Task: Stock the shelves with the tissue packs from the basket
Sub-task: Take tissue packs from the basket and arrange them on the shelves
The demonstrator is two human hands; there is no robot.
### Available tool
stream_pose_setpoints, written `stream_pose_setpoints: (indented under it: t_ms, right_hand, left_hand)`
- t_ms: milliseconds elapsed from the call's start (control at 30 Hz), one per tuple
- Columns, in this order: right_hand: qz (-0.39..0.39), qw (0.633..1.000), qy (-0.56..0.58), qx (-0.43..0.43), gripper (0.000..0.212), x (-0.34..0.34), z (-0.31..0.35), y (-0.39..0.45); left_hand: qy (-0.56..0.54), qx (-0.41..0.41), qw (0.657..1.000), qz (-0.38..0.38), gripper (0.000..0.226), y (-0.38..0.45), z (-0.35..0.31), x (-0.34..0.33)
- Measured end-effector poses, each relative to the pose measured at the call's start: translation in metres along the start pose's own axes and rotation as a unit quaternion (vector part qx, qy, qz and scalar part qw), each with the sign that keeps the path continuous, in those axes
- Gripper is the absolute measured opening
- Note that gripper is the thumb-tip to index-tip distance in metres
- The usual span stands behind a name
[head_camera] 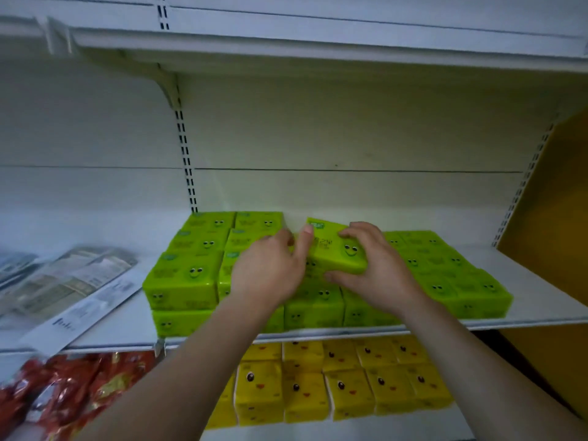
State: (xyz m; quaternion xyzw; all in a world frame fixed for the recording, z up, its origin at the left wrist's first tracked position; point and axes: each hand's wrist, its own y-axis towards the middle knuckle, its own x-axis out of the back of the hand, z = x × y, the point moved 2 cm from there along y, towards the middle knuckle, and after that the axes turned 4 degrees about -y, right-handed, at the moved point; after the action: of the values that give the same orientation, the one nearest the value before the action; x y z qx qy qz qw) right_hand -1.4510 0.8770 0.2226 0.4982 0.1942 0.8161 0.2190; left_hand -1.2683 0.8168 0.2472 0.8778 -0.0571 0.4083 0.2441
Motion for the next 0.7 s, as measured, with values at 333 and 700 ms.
stream_pose_setpoints:
  t_ms: [333, 700]
  right_hand:
    - [0.065, 0.994, -0.083, -0.031, 0.07, -0.1, -0.058, 0.13]
    - [0.132, 0.962, -0.238, -0.029, 0.061, -0.122, -0.059, 0.131]
  left_hand:
    - [0.207, -0.084, 0.95, 0.219, 0.049, 0.086, 0.09, -0.034]
    - [0.179, -0.102, 0.963, 0.172, 0.044, 0.095, 0.088, -0.03]
